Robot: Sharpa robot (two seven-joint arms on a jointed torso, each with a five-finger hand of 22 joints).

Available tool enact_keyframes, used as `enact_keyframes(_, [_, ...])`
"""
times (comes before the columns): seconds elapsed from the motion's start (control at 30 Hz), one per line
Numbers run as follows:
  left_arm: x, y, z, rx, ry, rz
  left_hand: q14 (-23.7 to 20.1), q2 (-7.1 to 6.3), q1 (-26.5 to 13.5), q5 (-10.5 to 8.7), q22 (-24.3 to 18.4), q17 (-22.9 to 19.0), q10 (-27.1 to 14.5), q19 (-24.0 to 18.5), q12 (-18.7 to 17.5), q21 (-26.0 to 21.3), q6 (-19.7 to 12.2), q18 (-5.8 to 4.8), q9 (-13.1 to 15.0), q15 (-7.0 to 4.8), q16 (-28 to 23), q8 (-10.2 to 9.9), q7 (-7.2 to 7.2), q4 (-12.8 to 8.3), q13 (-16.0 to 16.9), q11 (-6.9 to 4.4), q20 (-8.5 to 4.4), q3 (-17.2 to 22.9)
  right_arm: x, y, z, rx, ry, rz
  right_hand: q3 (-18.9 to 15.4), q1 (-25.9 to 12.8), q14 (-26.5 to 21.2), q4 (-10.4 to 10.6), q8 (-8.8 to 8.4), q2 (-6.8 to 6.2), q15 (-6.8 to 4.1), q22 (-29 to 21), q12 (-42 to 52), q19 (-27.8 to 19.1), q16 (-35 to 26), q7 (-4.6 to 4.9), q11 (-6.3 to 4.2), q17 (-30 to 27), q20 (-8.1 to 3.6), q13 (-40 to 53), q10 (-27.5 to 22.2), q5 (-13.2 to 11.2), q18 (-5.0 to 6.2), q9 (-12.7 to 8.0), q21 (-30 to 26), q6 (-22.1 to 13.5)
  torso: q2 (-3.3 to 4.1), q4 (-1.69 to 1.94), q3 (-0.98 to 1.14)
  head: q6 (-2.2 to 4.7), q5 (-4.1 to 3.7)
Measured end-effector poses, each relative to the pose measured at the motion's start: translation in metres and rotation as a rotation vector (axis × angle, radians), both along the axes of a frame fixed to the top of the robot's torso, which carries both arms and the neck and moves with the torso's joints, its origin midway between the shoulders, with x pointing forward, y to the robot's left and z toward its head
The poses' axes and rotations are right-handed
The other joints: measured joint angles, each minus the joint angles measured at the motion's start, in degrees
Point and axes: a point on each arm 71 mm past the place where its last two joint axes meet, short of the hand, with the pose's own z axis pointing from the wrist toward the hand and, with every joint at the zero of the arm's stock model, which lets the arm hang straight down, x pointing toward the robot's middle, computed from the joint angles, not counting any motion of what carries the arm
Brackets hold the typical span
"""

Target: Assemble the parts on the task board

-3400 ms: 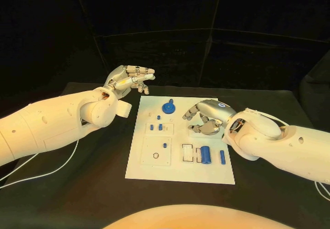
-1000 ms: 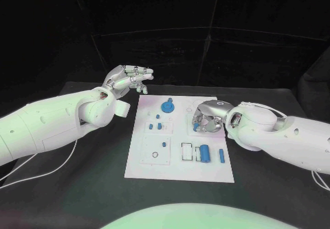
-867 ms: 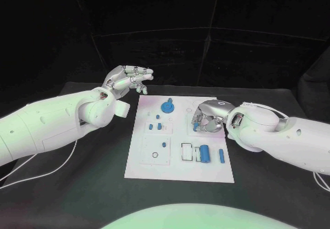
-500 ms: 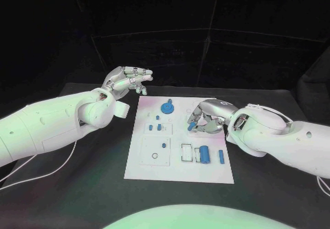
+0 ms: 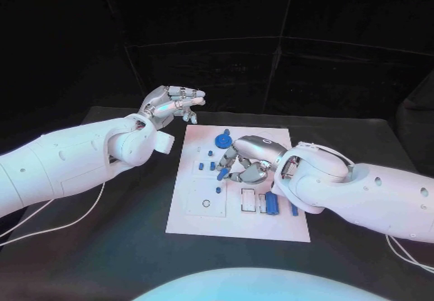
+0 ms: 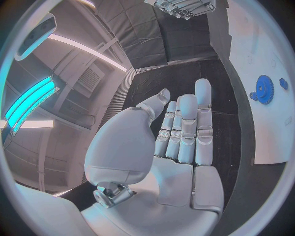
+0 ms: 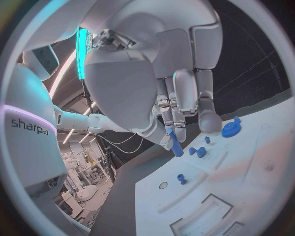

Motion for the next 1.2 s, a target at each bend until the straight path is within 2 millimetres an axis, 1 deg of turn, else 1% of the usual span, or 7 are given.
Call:
enact_keyframes(0.13, [0.0, -0.001, 0.0, 0.0, 0.0, -0.001, 0.0, 0.0, 0.0, 0.0, 0.0, 0.0, 0.0, 0.0, 0.0, 0.0, 0.0, 0.0, 0.0, 0.0, 0.0, 0.0, 0.0, 0.0, 0.0, 0.0, 0.0, 0.0, -0.007, 0.015, -0.013, 0.003, 0.018, 0.038, 0.2, 0.0, 0.0, -0.2, -0.12, 0.0, 0.0, 0.0, 0.0, 0.0, 0.0, -0.01, 0.0, 0.0, 0.0, -0.1, 0.0, 0.0, 0.0, -0.1, 0.0, 0.0, 0.05, -0.03, 0.0, -0.17, 0.55])
enact_keyframes(0.23, [0.0, -0.002, 0.0, -0.001, 0.001, -0.004, 0.0, 0.0, 0.0, 0.0, 0.0, -0.1, 0.0, 0.0, 0.0, 0.0, 0.0, 0.0, 0.0, 0.0, 0.0, 0.0, 0.0, 0.0, 0.0, 0.0, 0.0, 0.0, -0.016, 0.027, -0.025, 0.003, 0.04, 0.07, 0.2, 0.0, 0.0, -0.2, -0.15, 0.0, 0.0, -0.1, -0.2, 0.0, 0.0, 0.07, 0.0, 0.0, 0.0, 0.0, 0.0, 0.0, 0.0, -0.2, 0.0, -0.2, 0.07, -0.09, 0.01, -0.3, 0.66])
enact_keyframes(0.43, [0.001, -0.004, 0.0, -0.002, 0.002, -0.007, 0.0, 0.0, 0.0, 0.0, 0.0, 0.0, 0.0, 0.0, 0.0, 0.0, 0.0, 0.0, 0.0, 0.0, 0.0, 0.0, 0.0, 0.0, 0.0, 0.0, 0.0, 0.0, -0.021, 0.04, -0.035, -0.009, 0.05, 0.111, 0.2, 0.0, 0.0, -0.2, -0.17, 0.0, 0.0, -0.2, -0.2, 0.0, 0.0, 0.08, 0.02, 0.0, 0.0, 0.0, 0.0, 0.2, 0.0, -0.3, 0.0, -0.3, 0.09, -0.09, 0.05, -0.55, 0.99])
enact_keyframes(0.47, [0.001, -0.004, 0.0, -0.002, 0.002, -0.007, 0.0, 0.0, 0.0, 0.0, 0.0, 0.2, 0.0, 0.0, 0.0, 0.0, 0.0, 0.0, 0.0, 0.0, 0.0, 0.0, 0.0, 0.0, 0.0, 0.0, 0.0, 0.0, -0.022, 0.042, -0.036, -0.014, 0.05, 0.117, 0.2, 0.0, 0.0, -0.2, -0.18, 0.0, 0.0, -0.2, -0.2, 0.0, 0.0, 0.08, 0.16, 0.0, 0.0, 0.0, -0.2, 0.2, 0.0, -0.3, 0.0, -0.3, 0.09, -0.09, 0.05, -0.6, 1.03])
enact_keyframes(0.63, [0.001, -0.005, -0.001, -0.002, 0.003, -0.01, 0.0, 0.0, 0.0, 0.0, 0.0, 0.4, 0.0, 0.0, 0.0, 0.0, 0.0, 0.0, 0.0, 0.0, 0.0, 0.0, 0.0, 0.0, 0.0, 0.0, 0.0, 0.0, -0.022, 0.046, -0.041, -0.035, 0.046, 0.131, 0.2, 0.0, 0.0, -0.2, -0.35, -0.01, 0.0, -0.2, -0.2, 0.0, 0.0, 0.22, 0.22, 0.0, 0.0, 0.0, -0.2, 0.2, 0.0, -0.2, 0.0, -0.2, 0.08, -0.08, 0.05, -0.77, 1.3])
enact_keyframes(0.8, [0.001, -0.005, -0.001, -0.002, 0.004, -0.011, 0.0, 0.0, 0.0, 0.0, 0.0, 0.1, 0.0, 0.0, 0.0, 0.0, -0.2, 0.0, 0.0, 0.0, 0.0, 0.0, 0.21, 0.0, 0.0, 0.0, 0.0, 0.0, -0.021, 0.049, -0.044, -0.06, 0.035, 0.143, 0.2, 0.0, 0.0, -0.2, -0.59, -0.01, 0.0, -0.2, -0.2, 0.0, 0.0, 0.24, 0.22, 0.0, 0.0, 0.0, -0.2, 0.2, 0.0, -0.2, 0.0, -0.2, 0.08, -0.08, 0.05, -0.9, 1.41])
enact_keyframes(1.2, [0.001, -0.005, -0.001, -0.002, 0.006, -0.013, 0.0, 0.0, 0.0, 0.0, 0.0, -0.1, 0.0, 0.0, 0.0, 0.0, -0.2, 0.0, 0.0, 0.0, 0.0, 0.0, 0.21, 0.0, 0.0, 0.0, 0.0, 0.0, -0.019, 0.046, -0.046, -0.112, -0.003, 0.14, 0.2, 0.0, 0.0, -0.2, -0.79, -0.02, 0.0, -0.2, -0.2, 0.0, 0.0, 0.33, 0.22, 0.0, 0.0, 0.0, -0.2, 0.2, 0.0, -0.2, 0.0, -0.3, 0.08, -0.08, 0.07, -1.12, 1.68])
